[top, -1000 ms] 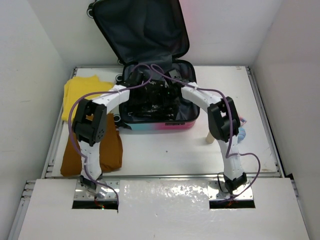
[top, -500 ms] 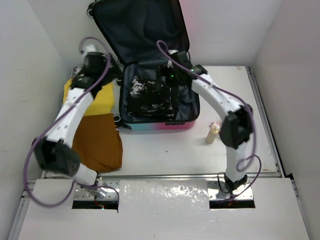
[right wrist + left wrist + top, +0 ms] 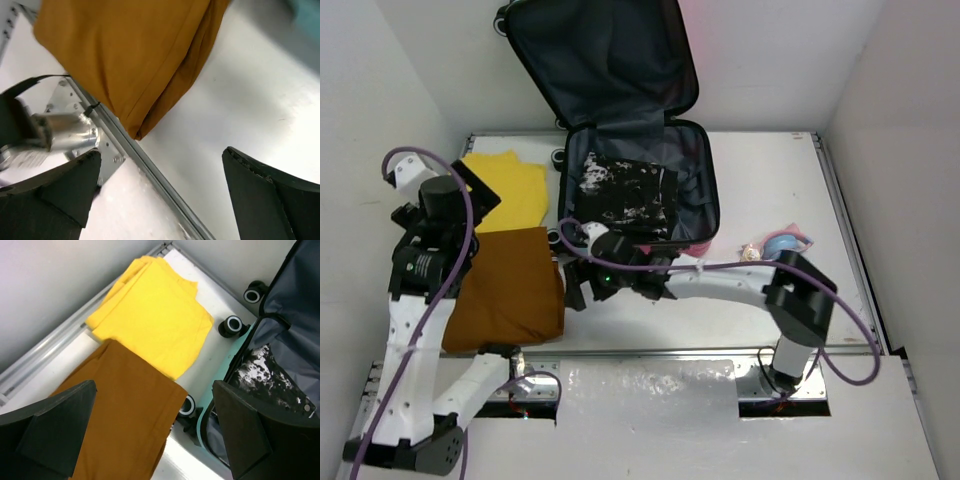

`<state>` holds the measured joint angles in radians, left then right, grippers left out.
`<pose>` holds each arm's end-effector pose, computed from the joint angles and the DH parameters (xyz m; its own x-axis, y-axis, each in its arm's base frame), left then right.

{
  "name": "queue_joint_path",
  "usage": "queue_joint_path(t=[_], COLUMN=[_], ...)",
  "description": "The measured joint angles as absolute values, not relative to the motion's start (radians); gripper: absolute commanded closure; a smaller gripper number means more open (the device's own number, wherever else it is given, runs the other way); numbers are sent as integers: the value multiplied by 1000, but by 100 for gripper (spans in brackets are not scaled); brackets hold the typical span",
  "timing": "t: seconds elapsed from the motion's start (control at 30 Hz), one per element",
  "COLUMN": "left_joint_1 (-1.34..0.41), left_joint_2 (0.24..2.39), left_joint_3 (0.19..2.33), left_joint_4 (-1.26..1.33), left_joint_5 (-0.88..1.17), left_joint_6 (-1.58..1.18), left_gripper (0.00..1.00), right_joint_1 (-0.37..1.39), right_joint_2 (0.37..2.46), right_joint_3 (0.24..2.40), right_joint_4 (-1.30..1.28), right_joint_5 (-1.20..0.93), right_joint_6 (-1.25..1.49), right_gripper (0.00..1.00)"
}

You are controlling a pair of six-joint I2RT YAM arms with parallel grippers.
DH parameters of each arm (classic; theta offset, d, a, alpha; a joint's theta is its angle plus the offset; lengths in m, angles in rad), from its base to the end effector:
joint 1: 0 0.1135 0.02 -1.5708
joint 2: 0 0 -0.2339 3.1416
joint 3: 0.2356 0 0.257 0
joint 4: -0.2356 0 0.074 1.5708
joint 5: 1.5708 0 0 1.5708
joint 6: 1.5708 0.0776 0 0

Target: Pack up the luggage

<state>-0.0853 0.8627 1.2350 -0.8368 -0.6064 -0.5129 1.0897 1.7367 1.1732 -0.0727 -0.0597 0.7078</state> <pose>0.2050 0.0269 0.3762 -0.1742 -0.3898 -0.9043 -0.6004 0.7699 -0.2163 0.1920 0.3778 0.1714 -0.7987 -0.1275 -0.5881 -0.5105 0.6611 0.5499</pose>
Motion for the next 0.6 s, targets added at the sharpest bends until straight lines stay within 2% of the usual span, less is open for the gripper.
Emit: queue_joint_path(t=[0.3, 0.6], left_joint_1=[-85, -90], left_joint_2=[722, 704], left_joint_3=[1222, 1199], left_joint_4=[-896, -904], left_joint_5=[-581, -484], left_joint_6=[-448, -422], left_gripper=[0, 0], right_joint_1=[1142, 1145], right_joint_2=[2033, 2175], right_joint_3=[1188, 1298], right_joint_4=[121, 300], right_joint_5=[25, 91], right_joint_6=[971, 1121], right_gripper=[1, 1])
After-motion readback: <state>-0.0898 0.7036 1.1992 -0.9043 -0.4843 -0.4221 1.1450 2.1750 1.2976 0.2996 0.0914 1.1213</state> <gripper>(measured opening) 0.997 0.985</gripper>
